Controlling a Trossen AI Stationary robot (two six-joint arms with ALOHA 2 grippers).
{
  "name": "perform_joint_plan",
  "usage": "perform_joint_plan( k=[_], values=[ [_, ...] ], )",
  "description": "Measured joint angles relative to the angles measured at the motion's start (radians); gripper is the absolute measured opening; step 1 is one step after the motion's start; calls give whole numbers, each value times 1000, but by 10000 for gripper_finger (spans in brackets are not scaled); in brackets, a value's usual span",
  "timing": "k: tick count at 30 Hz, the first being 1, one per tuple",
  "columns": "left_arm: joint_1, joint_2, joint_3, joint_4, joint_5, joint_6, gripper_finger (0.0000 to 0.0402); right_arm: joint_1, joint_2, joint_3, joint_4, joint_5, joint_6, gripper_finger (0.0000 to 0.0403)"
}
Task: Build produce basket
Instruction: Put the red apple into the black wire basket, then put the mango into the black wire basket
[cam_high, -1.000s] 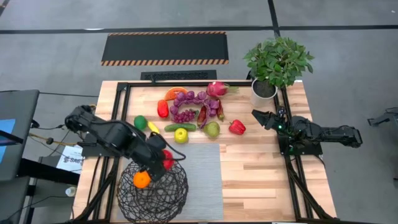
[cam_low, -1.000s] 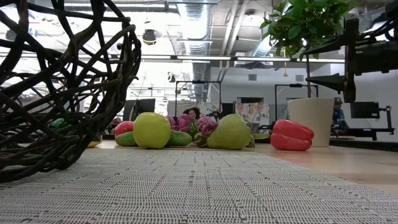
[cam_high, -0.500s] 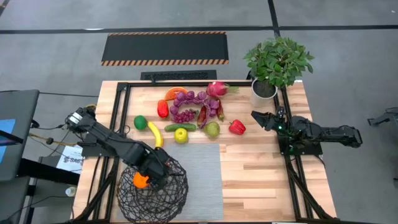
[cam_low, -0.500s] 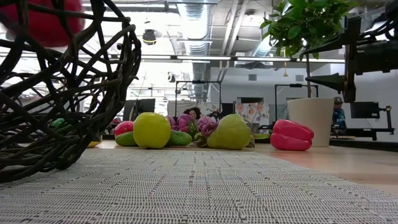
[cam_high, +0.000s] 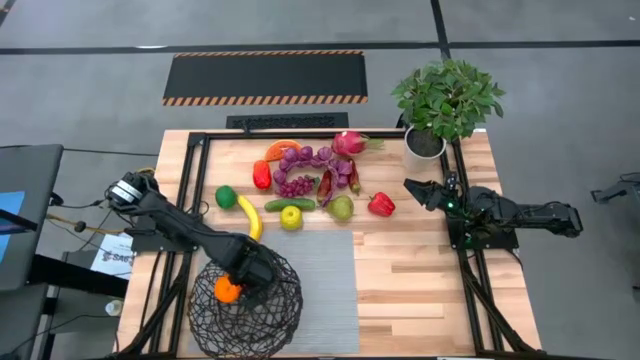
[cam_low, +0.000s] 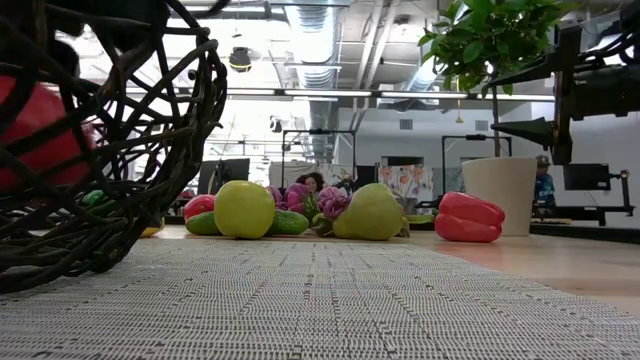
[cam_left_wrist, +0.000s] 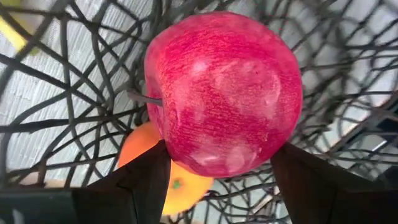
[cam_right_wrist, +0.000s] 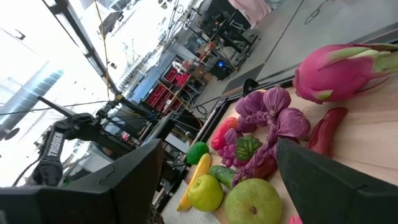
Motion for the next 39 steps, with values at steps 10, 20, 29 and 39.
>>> perform_joint_plan(
  k=[10,20,29,39],
  values=[
    [13,0,-32,31,17,17,284,0,0,0,0,0,8,333],
    [59,-10,48,13,40,36,333,0,0,0,1,0,10,333],
    [163,-140,189,-183,-180,68,332,0,0,0,1,0,3,333],
    [517,-225,190,-263,-520,190,332,0,0,0,1,0,2,333]
  ],
)
